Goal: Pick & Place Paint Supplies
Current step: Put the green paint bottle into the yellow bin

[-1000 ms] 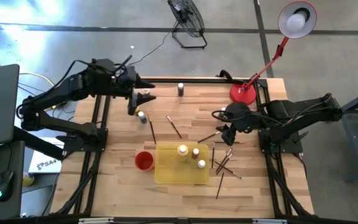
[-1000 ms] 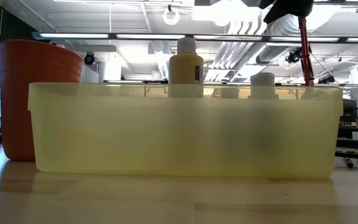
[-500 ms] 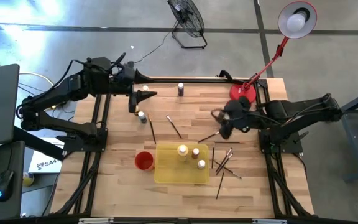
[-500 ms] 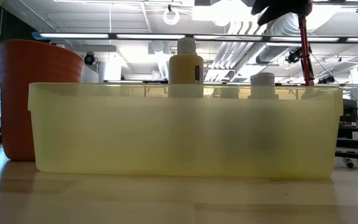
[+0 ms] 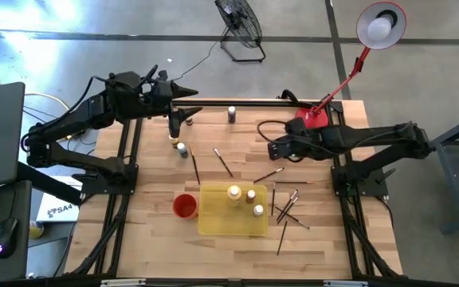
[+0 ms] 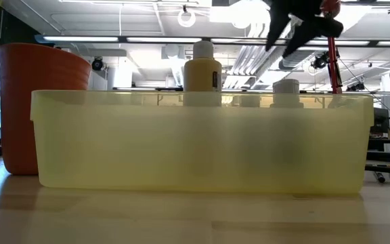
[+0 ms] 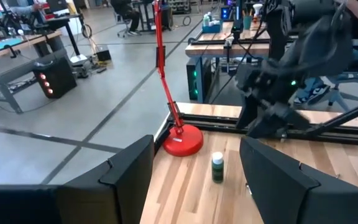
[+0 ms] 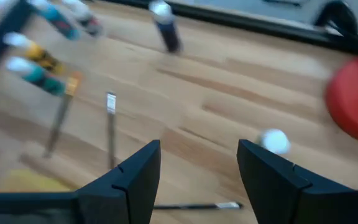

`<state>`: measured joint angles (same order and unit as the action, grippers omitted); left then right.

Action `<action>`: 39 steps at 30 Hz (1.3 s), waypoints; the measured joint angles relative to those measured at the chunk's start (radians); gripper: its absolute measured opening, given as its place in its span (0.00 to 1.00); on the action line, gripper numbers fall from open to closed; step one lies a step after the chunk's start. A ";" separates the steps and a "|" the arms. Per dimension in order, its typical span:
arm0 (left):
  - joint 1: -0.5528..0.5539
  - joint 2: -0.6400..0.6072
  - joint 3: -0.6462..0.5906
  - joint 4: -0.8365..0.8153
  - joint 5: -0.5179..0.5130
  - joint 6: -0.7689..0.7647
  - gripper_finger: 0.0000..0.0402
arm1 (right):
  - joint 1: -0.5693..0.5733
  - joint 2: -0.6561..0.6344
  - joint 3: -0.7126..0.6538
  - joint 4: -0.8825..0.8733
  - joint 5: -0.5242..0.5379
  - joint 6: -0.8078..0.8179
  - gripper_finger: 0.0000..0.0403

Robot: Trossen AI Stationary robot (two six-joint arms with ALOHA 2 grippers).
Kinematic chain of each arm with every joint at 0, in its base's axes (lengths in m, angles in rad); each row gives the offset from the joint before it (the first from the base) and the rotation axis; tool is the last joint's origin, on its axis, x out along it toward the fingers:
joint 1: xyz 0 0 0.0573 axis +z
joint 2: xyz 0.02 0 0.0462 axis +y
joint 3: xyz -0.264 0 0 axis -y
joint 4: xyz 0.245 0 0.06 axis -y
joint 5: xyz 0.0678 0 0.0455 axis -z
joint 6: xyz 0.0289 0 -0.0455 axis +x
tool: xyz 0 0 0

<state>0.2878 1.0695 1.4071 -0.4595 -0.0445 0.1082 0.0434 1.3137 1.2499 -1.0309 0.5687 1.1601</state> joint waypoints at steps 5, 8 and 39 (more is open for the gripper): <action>0.000 0.000 0.000 -0.012 0.000 0.000 0.58 | -0.063 0.014 -0.010 -0.094 -0.024 0.044 0.50; 0.000 0.000 0.000 -0.013 0.000 0.000 0.58 | -0.112 0.012 -0.034 -0.093 -0.051 0.044 0.50; 0.000 0.000 0.000 -0.013 -0.001 -0.001 0.58 | -0.339 0.015 -0.294 0.190 -0.284 -0.118 0.50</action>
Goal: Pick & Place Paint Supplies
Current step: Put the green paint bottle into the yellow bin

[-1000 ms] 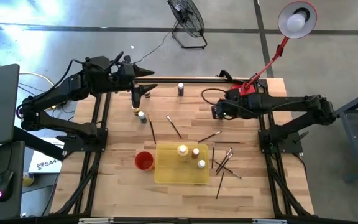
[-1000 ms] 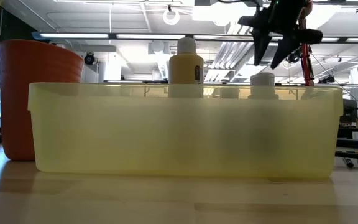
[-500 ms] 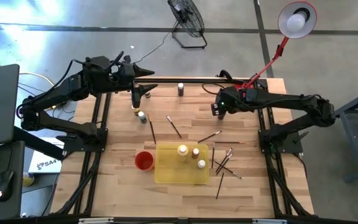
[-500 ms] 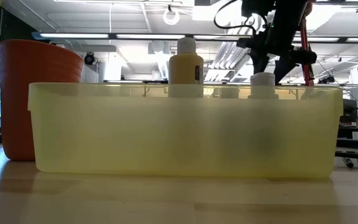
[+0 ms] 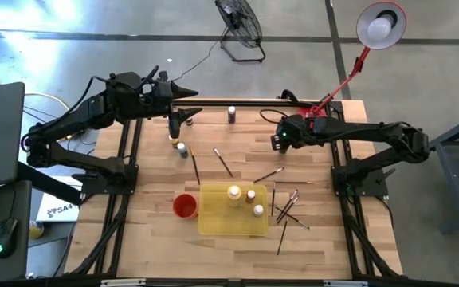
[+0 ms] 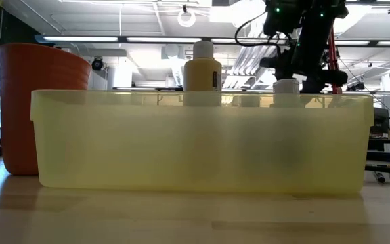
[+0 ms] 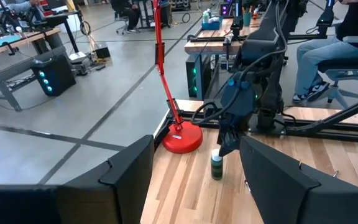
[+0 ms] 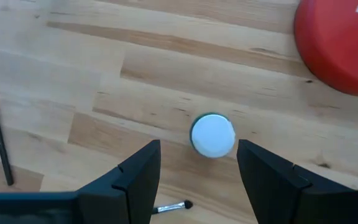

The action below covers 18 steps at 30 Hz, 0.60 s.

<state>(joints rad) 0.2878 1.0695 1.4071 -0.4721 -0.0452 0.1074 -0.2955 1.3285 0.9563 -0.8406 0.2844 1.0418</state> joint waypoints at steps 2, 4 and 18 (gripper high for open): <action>0.000 0.000 0.000 0.000 0.000 0.000 0.58 | 0.000 0.000 -0.016 0.019 0.000 0.000 0.50; 0.000 0.000 0.000 0.000 0.000 0.000 0.58 | 0.000 0.000 -0.028 0.029 0.003 0.002 0.50; 0.000 0.000 0.000 0.000 0.000 0.000 0.58 | 0.000 0.000 -0.072 0.092 0.030 -0.014 0.50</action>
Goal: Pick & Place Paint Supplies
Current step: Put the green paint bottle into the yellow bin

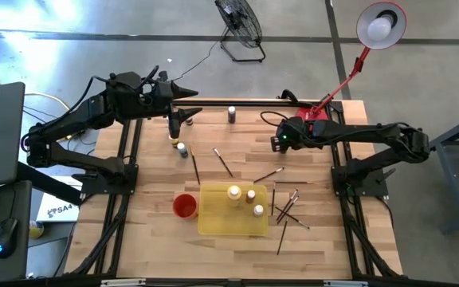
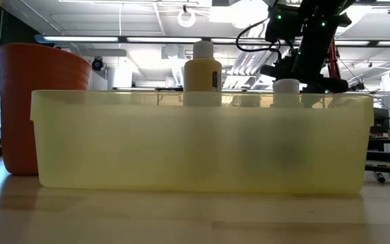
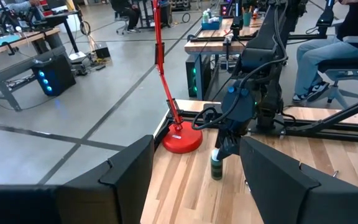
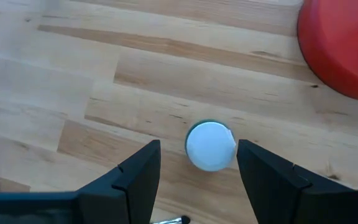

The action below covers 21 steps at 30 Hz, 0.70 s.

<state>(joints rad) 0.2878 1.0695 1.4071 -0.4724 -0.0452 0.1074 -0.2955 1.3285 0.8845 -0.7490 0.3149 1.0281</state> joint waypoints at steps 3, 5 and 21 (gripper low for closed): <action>0.000 0.000 0.000 0.000 0.000 0.000 0.58 | -0.001 0.000 0.000 0.000 0.000 -0.011 0.50; 0.000 0.000 0.000 0.000 0.000 0.000 0.58 | -0.002 0.000 0.000 0.000 0.002 -0.011 0.50; 0.000 0.000 0.000 -0.001 0.000 -0.002 0.58 | 0.002 0.060 0.000 0.007 0.049 -0.012 0.50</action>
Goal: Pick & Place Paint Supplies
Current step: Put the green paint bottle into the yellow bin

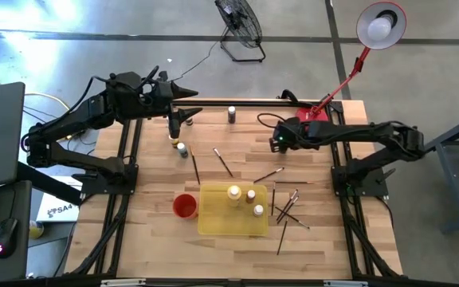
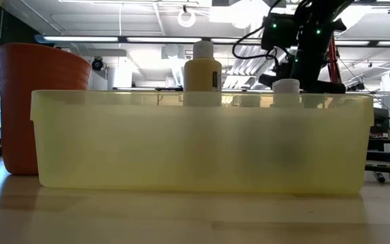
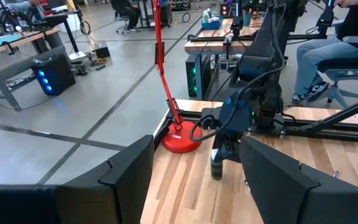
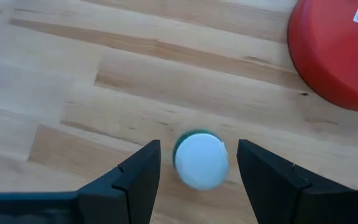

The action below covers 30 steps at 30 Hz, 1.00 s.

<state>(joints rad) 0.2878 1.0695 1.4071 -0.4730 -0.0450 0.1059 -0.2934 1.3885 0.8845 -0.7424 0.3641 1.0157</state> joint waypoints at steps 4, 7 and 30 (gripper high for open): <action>0.000 0.000 0.000 -0.001 0.000 0.000 0.58 | 0.001 0.011 0.000 0.015 0.000 0.000 0.50; 0.000 0.000 0.000 0.000 0.000 0.000 0.58 | 0.001 0.010 0.000 0.013 -0.001 0.000 0.50; 0.000 0.000 0.000 0.000 0.000 0.001 0.58 | 0.001 0.010 0.000 -0.014 -0.026 0.001 0.28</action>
<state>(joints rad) 0.2882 1.0695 1.4071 -0.4732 -0.0452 0.1070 -0.2928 1.3987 0.8848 -0.7567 0.3382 1.0164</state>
